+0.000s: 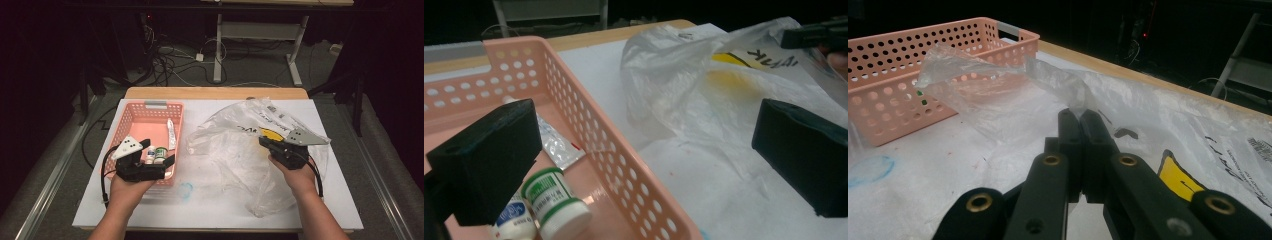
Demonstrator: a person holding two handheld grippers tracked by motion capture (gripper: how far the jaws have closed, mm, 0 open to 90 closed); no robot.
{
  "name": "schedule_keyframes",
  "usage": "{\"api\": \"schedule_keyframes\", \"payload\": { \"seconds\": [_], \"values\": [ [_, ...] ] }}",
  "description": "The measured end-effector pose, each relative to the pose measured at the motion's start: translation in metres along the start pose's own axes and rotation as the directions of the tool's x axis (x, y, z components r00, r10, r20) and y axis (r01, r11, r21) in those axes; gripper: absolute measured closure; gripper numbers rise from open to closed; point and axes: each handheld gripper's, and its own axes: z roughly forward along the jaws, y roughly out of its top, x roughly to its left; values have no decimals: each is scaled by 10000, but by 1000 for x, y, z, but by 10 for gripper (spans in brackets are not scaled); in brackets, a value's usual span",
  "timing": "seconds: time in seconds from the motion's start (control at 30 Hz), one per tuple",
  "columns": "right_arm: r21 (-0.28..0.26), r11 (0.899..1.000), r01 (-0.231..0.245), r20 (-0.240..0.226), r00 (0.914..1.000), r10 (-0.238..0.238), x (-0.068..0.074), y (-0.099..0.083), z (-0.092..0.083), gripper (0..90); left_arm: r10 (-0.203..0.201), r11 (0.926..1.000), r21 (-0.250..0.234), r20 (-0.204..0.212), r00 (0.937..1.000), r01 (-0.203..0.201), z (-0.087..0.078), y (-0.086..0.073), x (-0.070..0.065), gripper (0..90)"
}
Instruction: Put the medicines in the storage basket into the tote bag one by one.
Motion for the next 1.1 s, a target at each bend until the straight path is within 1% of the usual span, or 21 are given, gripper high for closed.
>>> {"api": "schedule_keyframes", "payload": {
  "seconds": [0.07,0.13,0.2,0.23,0.33,0.4,0.57,0.73,0.77,0.83,0.97,1.0,1.03,1.1],
  "values": [
    [-12,10000,2,31,10000,-2,0,0,-1,900,-96,10000,11,-54,9999,96,4,6,6,0],
    [-53,10000,-14,56,10000,15,-2,0,-2,900,-368,9993,22,85,9993,368,8,12,12,0],
    [-101,9999,-98,75,9999,99,-3,1,-3,900,-383,9992,133,-56,9993,384,13,17,18,0],
    [-123,9999,-18,61,10000,19,-4,1,-4,900,-429,9988,232,-120,9990,431,15,19,21,0],
    [-169,9998,-130,67,9999,131,-4,1,-5,900,-520,9974,481,-286,9982,533,22,23,30,0],
    [-222,9997,-89,75,9999,91,-5,1,-5,900,-475,9954,814,-379,9982,505,27,26,34,5],
    [-207,9997,-156,53,9999,157,-6,1,-5,900,-490,9902,1282,-578,9971,561,38,31,44,18],
    [-251,9996,-134,39,9999,135,-6,1,-5,900,-697,9810,1755,-756,9947,820,48,33,53,31],
    [-268,9995,-164,61,9998,166,-6,1,-5,900,-731,9785,1875,-766,9944,864,50,33,55,38],
    [-249,9995,-218,71,9997,220,-6,1,-6,900,-896,9707,2164,-761,9931,1042,53,33,58,55],
    [-254,9995,-209,56,9998,210,-7,1,-6,900,-1092,9521,2780,-792,9909,1271,59,33,63,74],
    [-274,9994,-213,62,9997,215,-8,1,-6,900,-1060,9446,3019,-900,9903,1285,61,33,64,77],
    [-273,9994,-221,62,9997,223,-8,1,-7,900,-1050,9399,3158,-943,9900,1298,62,33,64,81],
    [-299,9993,-243,79,9997,246,-8,2,-7,900,-1119,9265,3486,-1042,9882,1417,65,32,65,91]
  ]
}}
